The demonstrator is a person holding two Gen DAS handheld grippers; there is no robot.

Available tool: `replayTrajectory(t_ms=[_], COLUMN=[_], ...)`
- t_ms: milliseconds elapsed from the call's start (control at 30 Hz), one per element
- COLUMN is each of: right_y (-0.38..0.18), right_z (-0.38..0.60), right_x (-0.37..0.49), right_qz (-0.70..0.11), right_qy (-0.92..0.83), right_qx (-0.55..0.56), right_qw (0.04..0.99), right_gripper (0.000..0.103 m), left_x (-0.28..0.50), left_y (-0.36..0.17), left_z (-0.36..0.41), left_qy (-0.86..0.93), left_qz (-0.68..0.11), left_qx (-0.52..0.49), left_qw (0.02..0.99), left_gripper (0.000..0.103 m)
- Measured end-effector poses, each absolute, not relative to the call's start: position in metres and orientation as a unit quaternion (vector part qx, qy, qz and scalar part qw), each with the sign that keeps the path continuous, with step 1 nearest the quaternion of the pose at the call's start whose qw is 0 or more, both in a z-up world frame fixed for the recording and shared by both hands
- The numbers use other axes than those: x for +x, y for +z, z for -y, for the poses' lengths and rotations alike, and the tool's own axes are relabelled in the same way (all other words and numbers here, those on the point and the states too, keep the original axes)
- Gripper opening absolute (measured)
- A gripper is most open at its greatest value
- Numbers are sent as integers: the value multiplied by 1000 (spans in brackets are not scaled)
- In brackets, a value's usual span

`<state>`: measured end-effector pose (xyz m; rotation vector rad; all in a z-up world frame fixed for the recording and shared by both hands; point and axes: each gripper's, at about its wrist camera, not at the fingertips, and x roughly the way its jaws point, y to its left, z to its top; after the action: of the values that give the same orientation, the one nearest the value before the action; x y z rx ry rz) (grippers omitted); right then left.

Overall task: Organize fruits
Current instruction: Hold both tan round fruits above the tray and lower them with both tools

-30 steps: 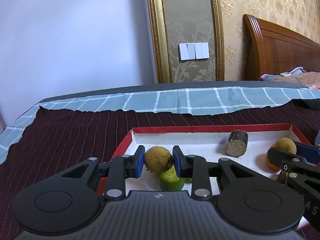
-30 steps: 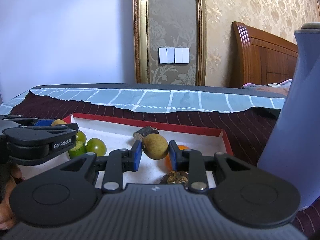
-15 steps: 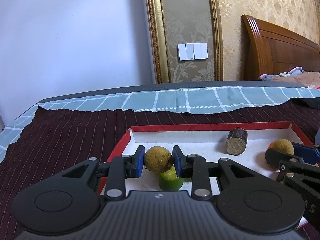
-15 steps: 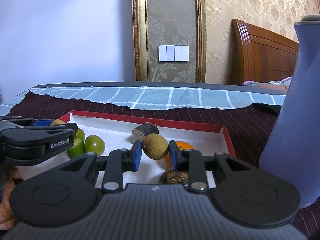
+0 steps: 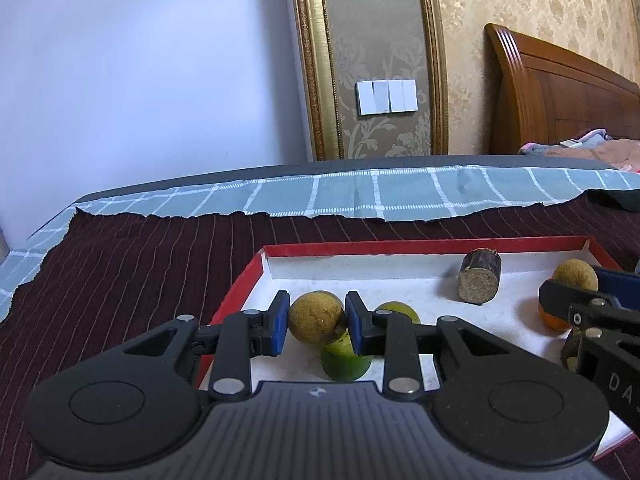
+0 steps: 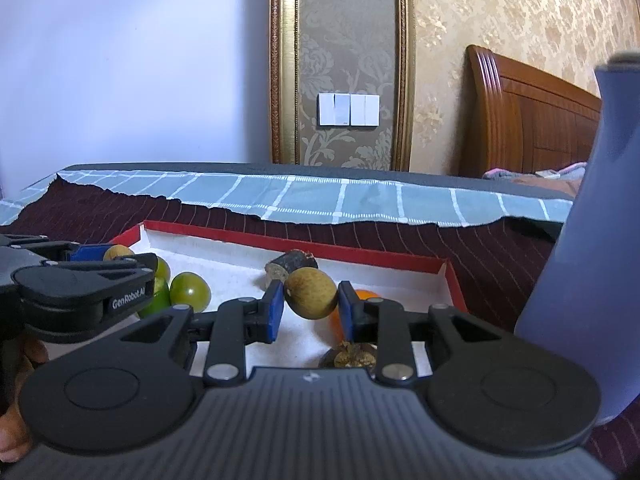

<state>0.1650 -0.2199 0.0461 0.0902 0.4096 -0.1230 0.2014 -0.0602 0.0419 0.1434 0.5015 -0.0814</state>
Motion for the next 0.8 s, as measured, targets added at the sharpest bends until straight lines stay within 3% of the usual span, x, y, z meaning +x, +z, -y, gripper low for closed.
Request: replayTrajectory(t_ms=[800], right_y=[42], right_z=[241], right_x=[186], right_qz=[-207], right_qy=[-57], right_qx=[82], right_qw=[973], right_gripper=[28], left_x=[204], left_y=[43], left_z=[71], left_qy=[-39], left_qz=[-255], left_qx=[87], left_qw=[962], left_gripper=[29])
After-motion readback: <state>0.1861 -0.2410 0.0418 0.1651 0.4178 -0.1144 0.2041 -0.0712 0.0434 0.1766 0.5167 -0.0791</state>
